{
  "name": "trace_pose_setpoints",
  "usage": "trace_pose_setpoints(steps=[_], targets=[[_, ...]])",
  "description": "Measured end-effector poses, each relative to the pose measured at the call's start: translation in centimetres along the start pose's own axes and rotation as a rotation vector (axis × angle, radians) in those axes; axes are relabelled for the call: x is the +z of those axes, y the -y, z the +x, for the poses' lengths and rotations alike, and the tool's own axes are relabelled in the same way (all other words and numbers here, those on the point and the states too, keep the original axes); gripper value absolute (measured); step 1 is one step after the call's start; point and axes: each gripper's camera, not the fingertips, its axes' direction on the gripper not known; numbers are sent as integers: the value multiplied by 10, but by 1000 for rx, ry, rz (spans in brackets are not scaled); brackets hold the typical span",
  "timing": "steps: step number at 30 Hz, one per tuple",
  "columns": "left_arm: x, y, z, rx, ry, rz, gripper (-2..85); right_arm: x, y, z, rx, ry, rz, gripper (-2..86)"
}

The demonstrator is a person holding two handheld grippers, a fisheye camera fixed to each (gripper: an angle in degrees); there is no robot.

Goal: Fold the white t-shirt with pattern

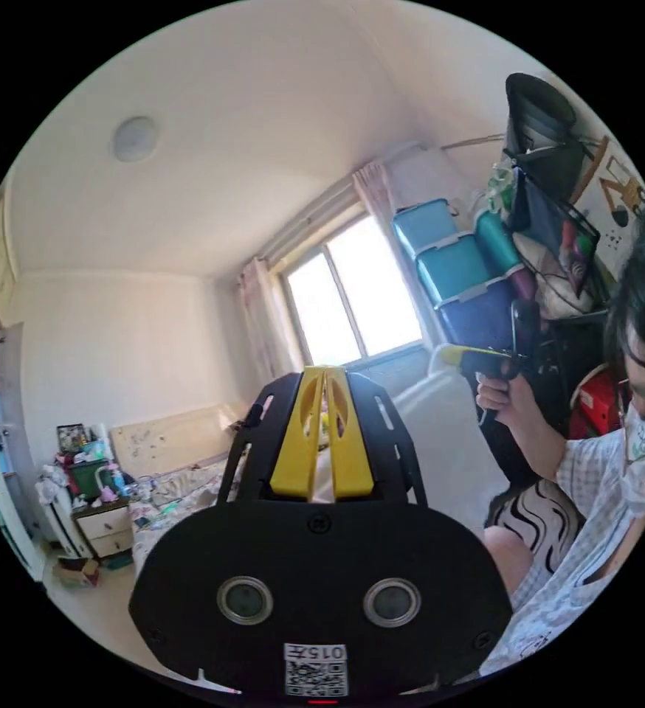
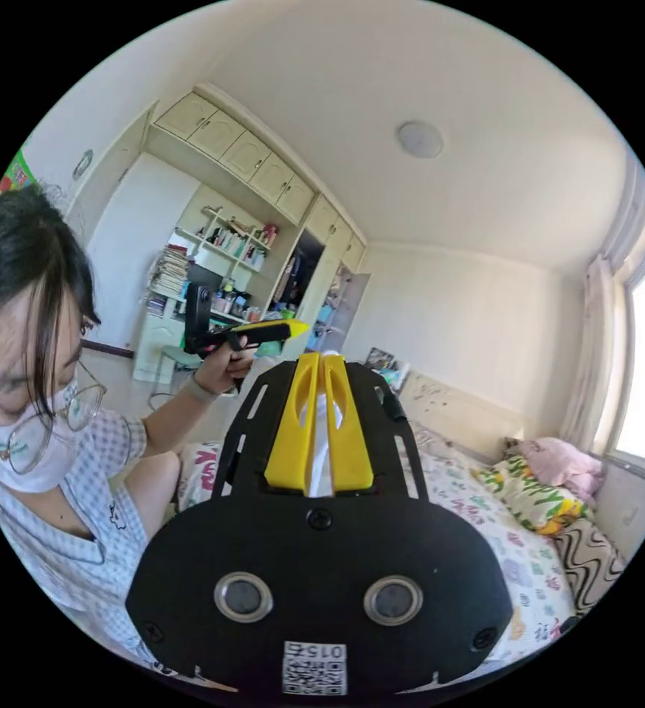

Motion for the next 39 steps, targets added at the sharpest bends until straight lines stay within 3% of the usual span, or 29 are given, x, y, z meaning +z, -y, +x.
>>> trace_pose_setpoints(steps=[6,9,11,13,15,17,20,23,27,31,35,39], targets=[[40,-85,-137,-242,11,-310,-8,199,-82,32,267,133,-179,-6],[78,-159,-184,-343,94,-425,-7,302,-141,68,370,-5,-358,-1],[99,-207,-217,-437,54,-532,-2,360,-197,102,545,92,-554,10],[103,-233,-234,-485,-21,-557,8,375,-231,114,576,226,-580,33],[114,-251,-250,-561,-92,-619,46,374,-255,125,589,166,-567,47],[153,-240,-255,-499,-281,-828,98,373,-258,148,658,243,-570,55],[180,-228,-238,-384,-345,-965,116,364,-251,157,602,275,-501,59],[210,-237,-218,-316,-401,-1087,89,374,-259,167,581,282,-555,59],[214,-219,-248,-400,-401,-1051,33,391,-278,187,627,357,-624,60],[162,-180,-313,-511,-262,-892,11,400,-292,204,613,352,-691,68],[130,-173,-348,-492,51,-960,11,418,-307,211,543,400,-818,77],[122,-180,-368,-613,24,-993,23,436,-316,212,560,571,-808,77]])
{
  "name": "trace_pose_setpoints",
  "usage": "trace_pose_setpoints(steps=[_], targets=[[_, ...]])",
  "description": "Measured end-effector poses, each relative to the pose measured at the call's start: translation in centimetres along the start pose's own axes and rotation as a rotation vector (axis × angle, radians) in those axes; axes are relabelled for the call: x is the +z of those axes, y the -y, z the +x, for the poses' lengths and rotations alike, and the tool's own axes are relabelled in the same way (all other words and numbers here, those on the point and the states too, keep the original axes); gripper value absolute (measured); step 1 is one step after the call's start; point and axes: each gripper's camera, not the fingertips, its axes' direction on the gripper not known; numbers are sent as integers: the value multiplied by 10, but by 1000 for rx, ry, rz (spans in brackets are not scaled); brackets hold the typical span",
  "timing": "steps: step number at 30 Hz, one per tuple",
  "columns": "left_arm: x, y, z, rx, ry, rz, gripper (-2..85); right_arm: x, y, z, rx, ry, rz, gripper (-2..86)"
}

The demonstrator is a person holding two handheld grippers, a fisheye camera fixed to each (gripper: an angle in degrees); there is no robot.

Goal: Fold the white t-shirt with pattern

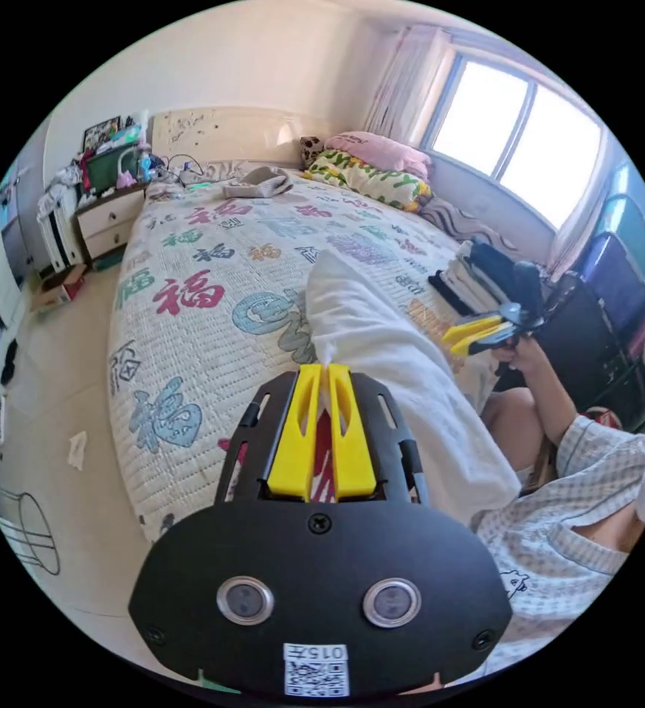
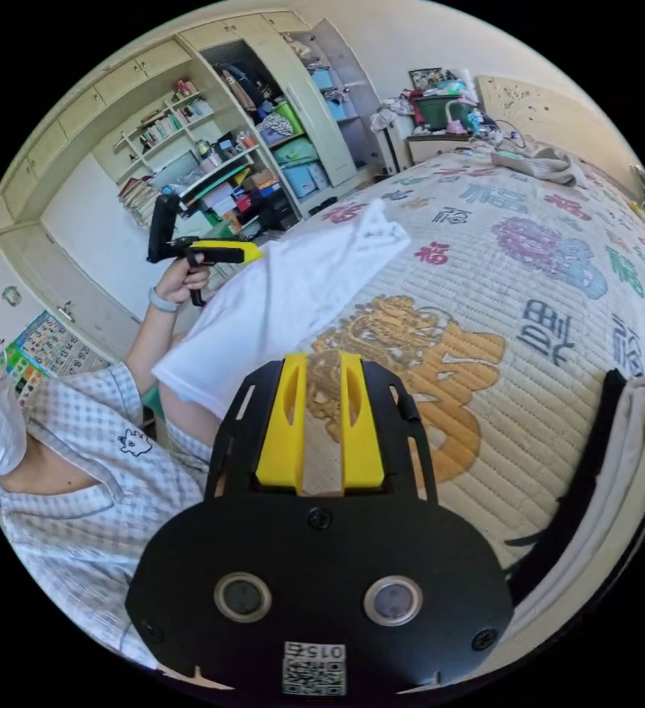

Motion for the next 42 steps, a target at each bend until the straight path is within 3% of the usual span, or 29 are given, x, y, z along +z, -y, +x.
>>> trace_pose_setpoints(steps=[3,5,7,10,16,18,20,24,28,32,36,39,42], targets=[[-28,-3,15,47,-174,114,61,10,11,3,-41,133,-34,73],[-42,-3,62,213,-255,137,78,20,20,4,-75,109,-87,51],[-40,-2,103,340,-317,93,91,16,25,7,-85,49,-73,17],[-27,-7,164,516,-371,-31,100,-10,30,25,-69,118,0,-4],[-20,-39,246,687,-181,-84,118,-91,11,90,93,437,384,-5],[-16,-45,263,674,-50,-47,132,-99,8,108,133,552,443,-4],[-4,-52,286,677,199,-15,140,-95,6,127,201,685,490,-3],[6,-58,306,658,486,34,143,-88,9,145,248,792,512,-3],[-16,-62,303,608,454,119,137,-94,8,149,228,741,528,-3],[-52,-68,286,492,513,357,110,-86,6,140,183,717,509,-3],[-48,-53,271,458,477,292,70,-67,11,124,114,712,445,-3],[-57,-53,264,475,548,374,16,-55,13,108,28,704,400,-2],[-95,-39,231,380,420,387,5,-55,7,95,-47,624,414,0]])
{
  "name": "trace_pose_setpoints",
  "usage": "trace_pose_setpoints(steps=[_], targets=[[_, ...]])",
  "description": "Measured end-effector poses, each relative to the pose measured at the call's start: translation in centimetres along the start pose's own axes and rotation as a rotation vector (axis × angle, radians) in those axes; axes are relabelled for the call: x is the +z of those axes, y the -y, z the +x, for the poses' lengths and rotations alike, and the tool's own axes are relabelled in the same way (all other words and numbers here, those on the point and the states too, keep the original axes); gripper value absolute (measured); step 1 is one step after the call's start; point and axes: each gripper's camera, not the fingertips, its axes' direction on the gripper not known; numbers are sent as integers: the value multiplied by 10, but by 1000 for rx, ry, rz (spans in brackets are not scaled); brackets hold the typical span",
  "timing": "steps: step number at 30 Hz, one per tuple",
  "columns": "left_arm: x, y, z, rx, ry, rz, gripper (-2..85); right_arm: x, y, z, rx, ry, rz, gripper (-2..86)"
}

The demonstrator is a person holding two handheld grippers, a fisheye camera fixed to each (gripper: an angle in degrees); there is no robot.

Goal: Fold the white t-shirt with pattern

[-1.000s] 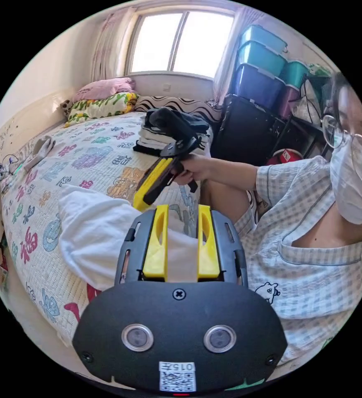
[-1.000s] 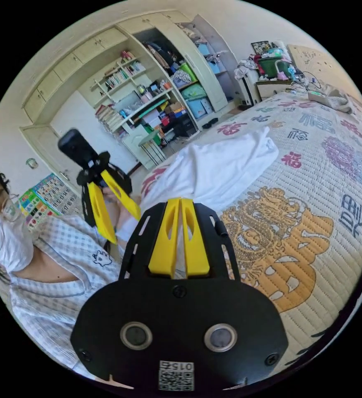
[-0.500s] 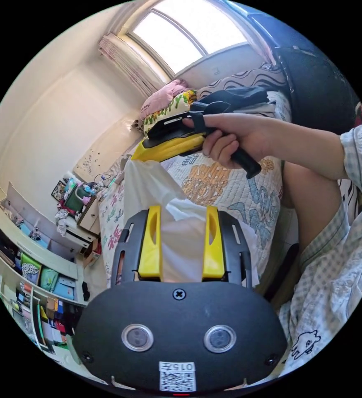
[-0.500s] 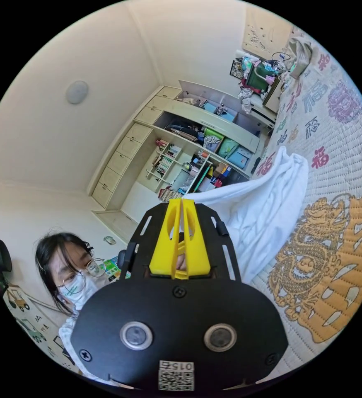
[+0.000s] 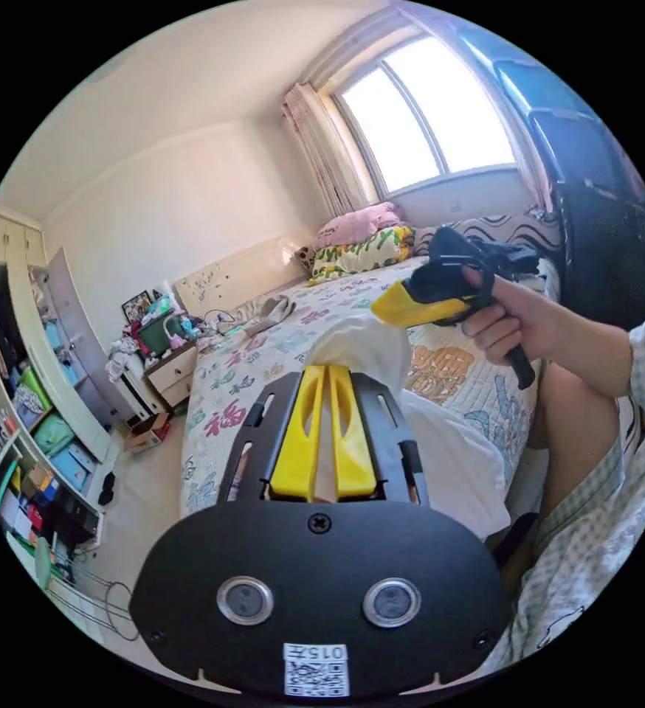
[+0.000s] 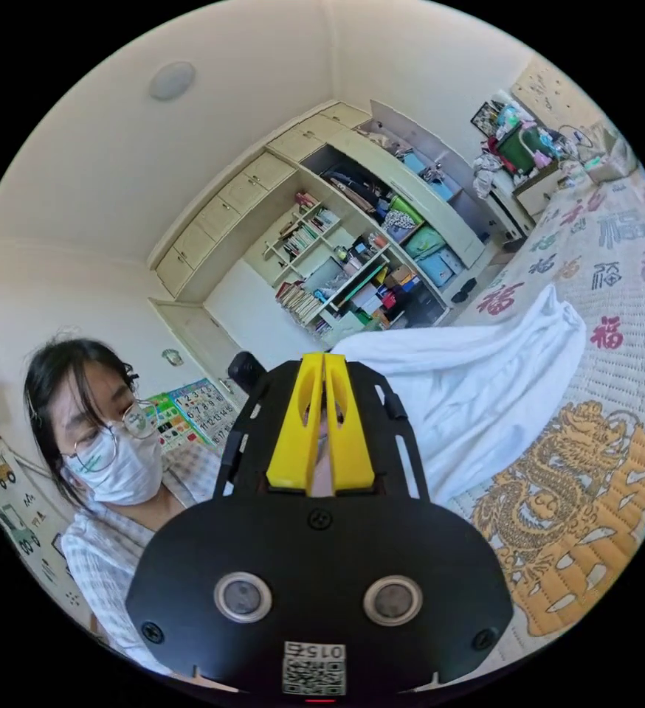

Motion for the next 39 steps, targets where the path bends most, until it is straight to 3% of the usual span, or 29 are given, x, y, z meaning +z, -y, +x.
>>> trace_pose_setpoints(steps=[3,8,16,20,22,28,31,34,37,39], targets=[[-30,-9,-81,-241,-59,77,0,5,-9,-11,-61,-112,-49,10],[-87,-69,-219,-621,-138,164,-7,76,-43,-19,-160,-545,-437,74],[-110,-116,-269,-752,-181,140,-7,162,-95,-12,-210,-541,-607,94],[-113,-104,-280,-681,-226,95,-2,157,-94,-34,-247,-424,-528,101],[-119,-101,-283,-682,-193,104,6,166,-100,-46,-283,-397,-578,101],[-106,-86,-282,-593,-328,33,62,216,-142,-42,-350,-629,-678,104],[-78,-62,-258,-451,-435,-112,66,231,-150,-38,-326,-550,-678,103],[-52,-34,-209,-219,-741,-205,62,244,-157,-42,-347,-508,-680,98],[-31,-19,-161,-72,-763,-306,60,255,-163,-40,-354,-518,-668,90],[-13,-18,-138,-4,-684,-412,49,260,-168,-37,-334,-503,-662,89]])
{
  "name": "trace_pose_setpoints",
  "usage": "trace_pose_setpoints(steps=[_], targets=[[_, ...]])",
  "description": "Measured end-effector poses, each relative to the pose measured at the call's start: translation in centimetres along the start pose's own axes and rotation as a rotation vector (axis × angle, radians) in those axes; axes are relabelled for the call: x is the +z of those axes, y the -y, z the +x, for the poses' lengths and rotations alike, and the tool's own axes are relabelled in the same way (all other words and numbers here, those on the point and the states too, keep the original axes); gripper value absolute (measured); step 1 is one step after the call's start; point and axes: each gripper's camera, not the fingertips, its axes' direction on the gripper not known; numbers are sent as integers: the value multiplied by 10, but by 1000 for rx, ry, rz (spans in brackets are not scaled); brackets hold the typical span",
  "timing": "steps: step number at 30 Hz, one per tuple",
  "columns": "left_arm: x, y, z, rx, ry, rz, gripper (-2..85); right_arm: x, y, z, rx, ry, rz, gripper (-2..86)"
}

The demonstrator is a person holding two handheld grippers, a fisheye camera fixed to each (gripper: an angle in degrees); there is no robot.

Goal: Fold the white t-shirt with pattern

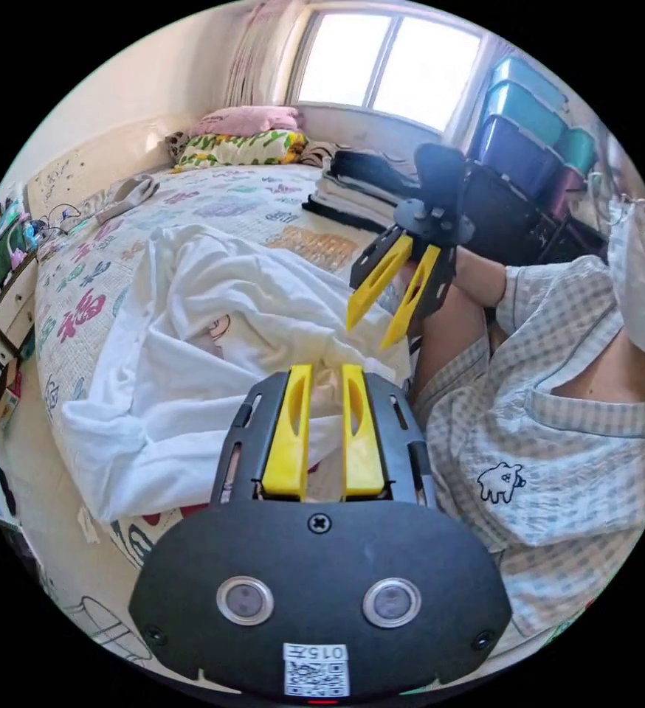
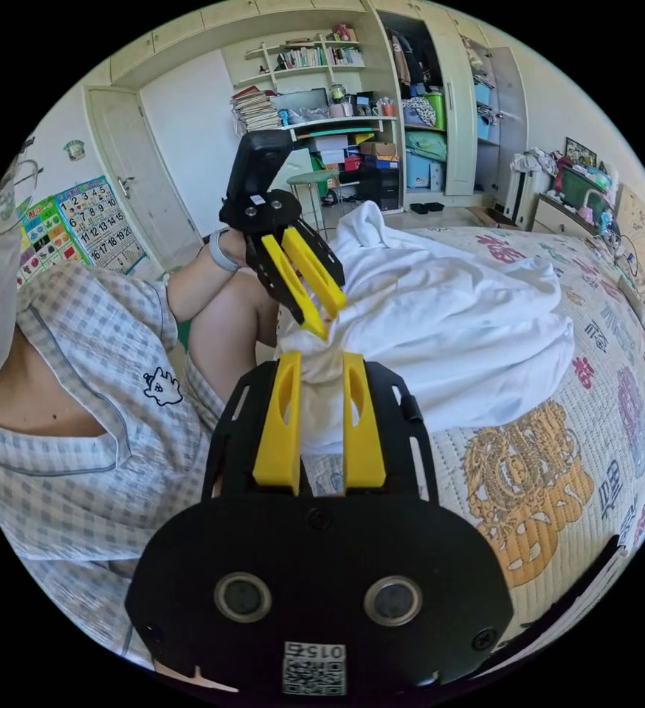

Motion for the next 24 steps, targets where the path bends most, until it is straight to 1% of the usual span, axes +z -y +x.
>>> trace_pose_setpoints(steps=[1,3,6,7,10,12,14,15,16,19,20,22,24], targets=[[10,2,3,7,40,-24,34,7,0,0,10,12,-14,90],[7,1,2,5,28,0,11,17,-1,0,27,-1,-35,91],[-14,-10,-8,-13,-64,140,-3,25,-5,2,67,16,1,81],[-22,-16,-12,-19,-111,201,-5,26,-6,3,86,45,21,77],[-30,-25,-19,-31,-199,307,-8,24,-10,4,96,114,50,50],[-35,-30,-18,-8,-252,372,-8,11,-15,4,94,108,106,23],[-47,-37,-14,13,-270,475,-6,-28,-25,1,93,30,203,9],[-50,-38,-13,17,-262,494,-5,-41,-28,-1,89,-5,232,7],[-53,-40,-9,23,-219,509,-2,-66,-38,-7,82,-91,288,3],[-47,-40,-4,21,-67,469,17,-116,-68,-19,115,-317,399,0],[-41,-39,-4,7,-15,442,38,-127,-79,-20,139,-366,424,1],[-26,-35,-7,-10,25,406,66,-134,-91,-19,163,-352,451,1],[-7,-27,-8,-27,11,381,81,-135,-99,-18,181,-326,477,2]])
